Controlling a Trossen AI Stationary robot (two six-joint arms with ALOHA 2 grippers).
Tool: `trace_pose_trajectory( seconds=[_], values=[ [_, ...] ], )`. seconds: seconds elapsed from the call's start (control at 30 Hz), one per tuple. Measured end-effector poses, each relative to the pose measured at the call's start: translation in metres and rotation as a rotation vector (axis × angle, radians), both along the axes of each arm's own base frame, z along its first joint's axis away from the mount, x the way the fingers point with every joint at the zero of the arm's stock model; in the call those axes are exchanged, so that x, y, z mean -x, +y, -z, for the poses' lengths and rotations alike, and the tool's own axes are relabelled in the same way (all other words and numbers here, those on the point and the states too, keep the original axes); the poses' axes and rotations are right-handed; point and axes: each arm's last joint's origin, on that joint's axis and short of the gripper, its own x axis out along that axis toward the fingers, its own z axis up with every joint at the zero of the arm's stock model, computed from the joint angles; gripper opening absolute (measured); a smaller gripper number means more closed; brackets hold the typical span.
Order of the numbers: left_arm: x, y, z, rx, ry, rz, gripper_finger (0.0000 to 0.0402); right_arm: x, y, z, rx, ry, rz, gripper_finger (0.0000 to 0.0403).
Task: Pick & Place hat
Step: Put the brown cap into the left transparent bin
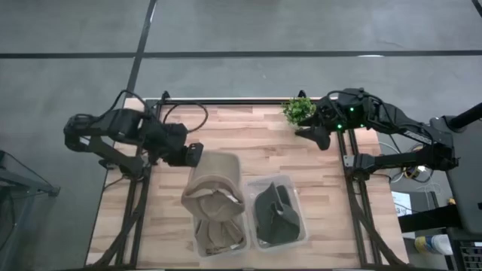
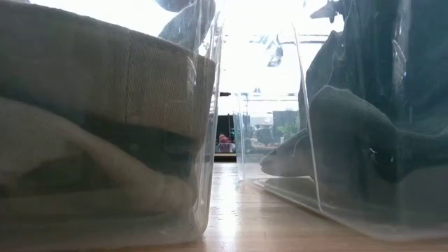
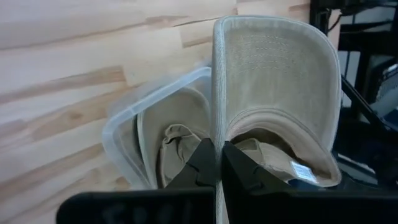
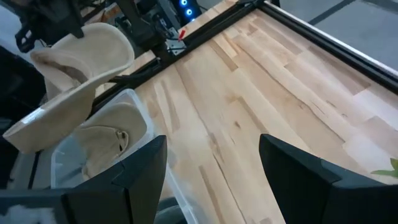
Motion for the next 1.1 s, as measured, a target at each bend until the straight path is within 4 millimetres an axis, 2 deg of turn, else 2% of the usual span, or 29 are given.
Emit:
trace_pose_trajectory(
  seconds=[0.27,0.63,1.1],
  values=[
    [-0.02,-0.032,0.016,0.04,0.081,-0.075,0.0002,-0.001,0.0,0.0,0.066,0.004,-0.04,0.0249],
    [-0.058,-0.075,0.054,0.059,0.237,-0.106,0.0002,0.005,0.002,-0.003,0.193,-0.011,-0.101,0.0249],
    [-0.084,-0.094,0.095,0.01,0.429,-0.13,0.0004,0.006,0.002,-0.003,0.26,-0.007,-0.135,0.0249]
  ],
)
